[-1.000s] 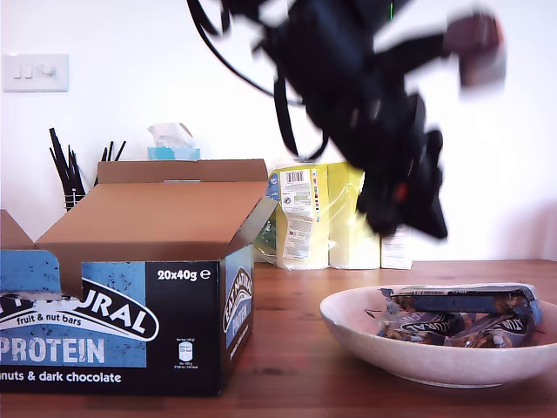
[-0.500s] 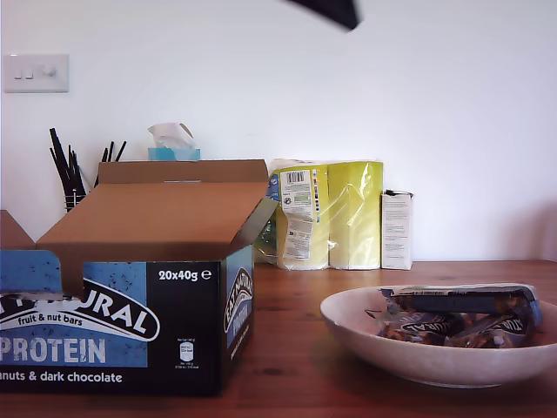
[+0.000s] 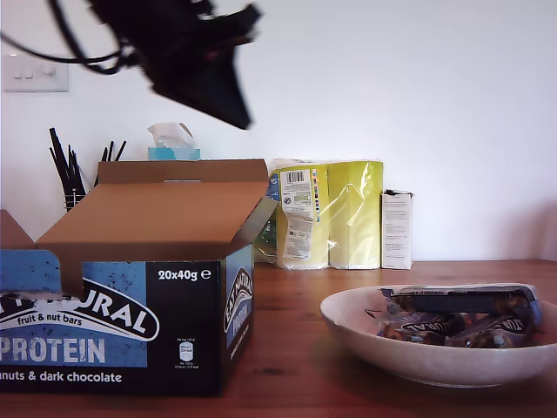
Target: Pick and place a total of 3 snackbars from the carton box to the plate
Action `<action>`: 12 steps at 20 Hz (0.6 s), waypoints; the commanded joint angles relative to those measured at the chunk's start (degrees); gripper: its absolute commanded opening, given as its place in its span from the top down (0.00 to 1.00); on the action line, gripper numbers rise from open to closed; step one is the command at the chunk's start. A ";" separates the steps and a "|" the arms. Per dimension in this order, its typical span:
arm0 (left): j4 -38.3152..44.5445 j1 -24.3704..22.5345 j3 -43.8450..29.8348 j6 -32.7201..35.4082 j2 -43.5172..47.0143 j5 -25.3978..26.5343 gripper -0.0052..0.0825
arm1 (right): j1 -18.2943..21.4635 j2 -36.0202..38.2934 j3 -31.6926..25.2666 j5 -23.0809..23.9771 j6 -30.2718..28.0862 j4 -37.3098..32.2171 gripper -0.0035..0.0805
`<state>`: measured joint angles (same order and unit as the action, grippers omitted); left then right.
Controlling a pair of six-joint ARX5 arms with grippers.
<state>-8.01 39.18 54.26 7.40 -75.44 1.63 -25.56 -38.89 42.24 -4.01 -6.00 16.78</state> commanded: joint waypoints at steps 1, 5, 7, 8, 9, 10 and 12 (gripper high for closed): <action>2.23 -2.45 -2.23 -1.46 2.40 -0.11 0.96 | 3.89 -2.40 -0.81 -1.77 0.15 -3.82 0.97; 3.34 -10.23 -6.25 -2.91 6.97 -2.29 0.96 | 16.48 -5.20 -0.85 -10.27 0.46 -5.77 0.97; 3.43 -13.70 -8.39 -2.93 9.73 -3.13 0.96 | 20.87 -4.68 -0.98 -13.46 0.63 -5.62 0.97; 3.45 -15.30 -9.53 -2.93 11.08 -3.43 0.96 | 22.18 -4.24 -1.03 -13.94 0.77 -5.38 0.97; 3.56 -16.98 -10.91 -2.93 12.90 -4.74 0.96 | 23.04 -3.69 -1.16 -14.19 0.92 -5.16 0.97; 4.11 -18.67 -12.68 -2.91 14.93 -5.73 0.96 | 23.45 -2.75 -1.79 -14.75 0.94 -5.33 0.97; 4.48 -21.81 -16.37 -2.91 19.54 -6.69 0.96 | 23.43 -0.50 -4.17 -15.15 1.46 -5.33 0.97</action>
<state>-4.16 17.80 39.51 4.69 -57.45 -4.62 -2.22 -40.45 40.95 -18.85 -5.06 11.51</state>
